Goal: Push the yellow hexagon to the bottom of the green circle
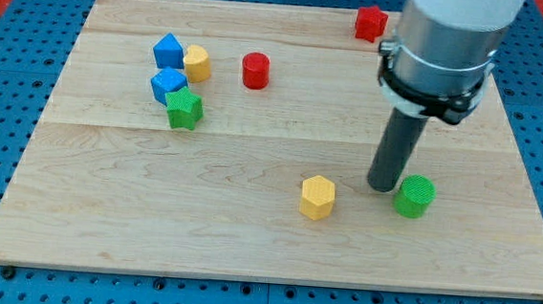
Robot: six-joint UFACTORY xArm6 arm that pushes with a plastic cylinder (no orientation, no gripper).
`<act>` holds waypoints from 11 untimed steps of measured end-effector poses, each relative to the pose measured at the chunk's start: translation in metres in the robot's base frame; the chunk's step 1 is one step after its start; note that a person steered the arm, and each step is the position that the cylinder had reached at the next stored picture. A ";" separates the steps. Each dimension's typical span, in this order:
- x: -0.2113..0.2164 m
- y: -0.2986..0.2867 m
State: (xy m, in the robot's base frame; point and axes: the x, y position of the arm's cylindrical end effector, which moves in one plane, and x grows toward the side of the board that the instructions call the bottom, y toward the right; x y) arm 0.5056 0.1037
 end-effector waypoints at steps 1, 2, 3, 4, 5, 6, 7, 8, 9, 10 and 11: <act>-0.023 -0.080; -0.024 -0.153; 0.011 -0.162; 0.034 -0.153; 0.038 -0.133; 0.006 -0.109; 0.018 -0.009; 0.028 -0.004; 0.032 -0.045; 0.066 0.019; 0.066 0.005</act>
